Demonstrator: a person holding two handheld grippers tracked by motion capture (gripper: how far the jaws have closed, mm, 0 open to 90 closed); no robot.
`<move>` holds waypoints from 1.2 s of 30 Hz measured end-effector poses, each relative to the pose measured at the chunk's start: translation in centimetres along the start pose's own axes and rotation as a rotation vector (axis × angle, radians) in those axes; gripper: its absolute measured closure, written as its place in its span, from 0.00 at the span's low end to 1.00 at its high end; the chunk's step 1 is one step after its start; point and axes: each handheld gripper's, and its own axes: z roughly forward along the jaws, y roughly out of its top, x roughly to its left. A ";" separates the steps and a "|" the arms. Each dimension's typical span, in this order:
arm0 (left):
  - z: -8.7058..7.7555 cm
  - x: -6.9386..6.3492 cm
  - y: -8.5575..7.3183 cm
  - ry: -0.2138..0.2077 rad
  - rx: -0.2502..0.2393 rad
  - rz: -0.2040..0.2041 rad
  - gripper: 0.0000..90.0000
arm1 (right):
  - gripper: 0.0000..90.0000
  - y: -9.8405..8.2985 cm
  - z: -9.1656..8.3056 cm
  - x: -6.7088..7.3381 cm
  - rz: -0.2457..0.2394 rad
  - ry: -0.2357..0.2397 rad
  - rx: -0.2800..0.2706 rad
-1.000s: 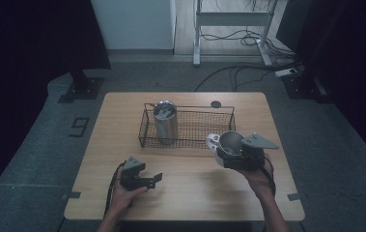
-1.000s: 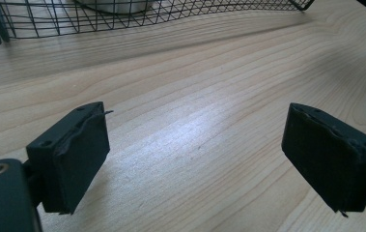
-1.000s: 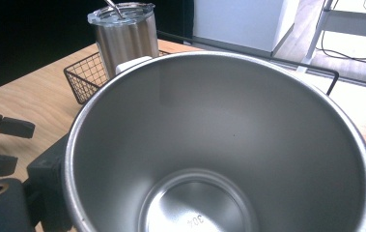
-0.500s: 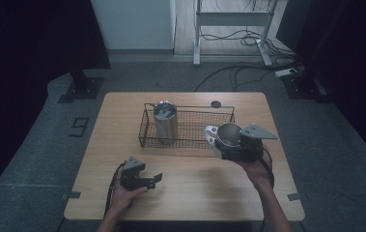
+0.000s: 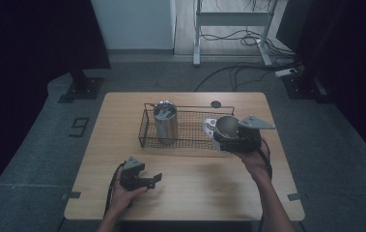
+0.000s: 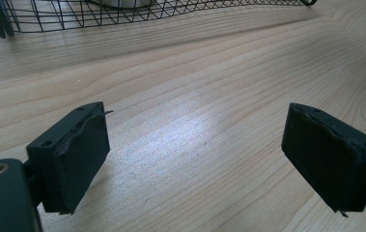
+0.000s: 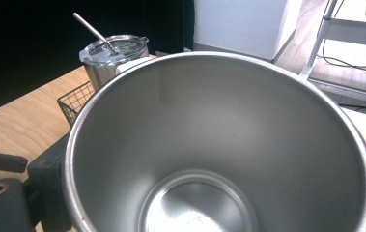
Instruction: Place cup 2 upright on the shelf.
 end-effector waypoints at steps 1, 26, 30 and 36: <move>0.0 0.0 0.0 0.002 -0.002 -0.001 0.11 | 0.07 0.1 0.1 -0.1 0.000 0.001 0.001; -0.1 0.2 -0.1 0.012 0.000 -0.011 0.12 | 0.07 1.3 3.0 -1.1 -0.009 -0.001 0.032; -0.1 0.2 -0.1 0.011 0.000 -0.012 0.12 | 0.07 1.6 3.5 -1.3 -0.009 -0.006 0.037; 0.1 0.2 -0.1 0.009 0.006 -0.008 0.12 | 0.07 2.1 4.1 -1.6 -0.003 -0.008 0.043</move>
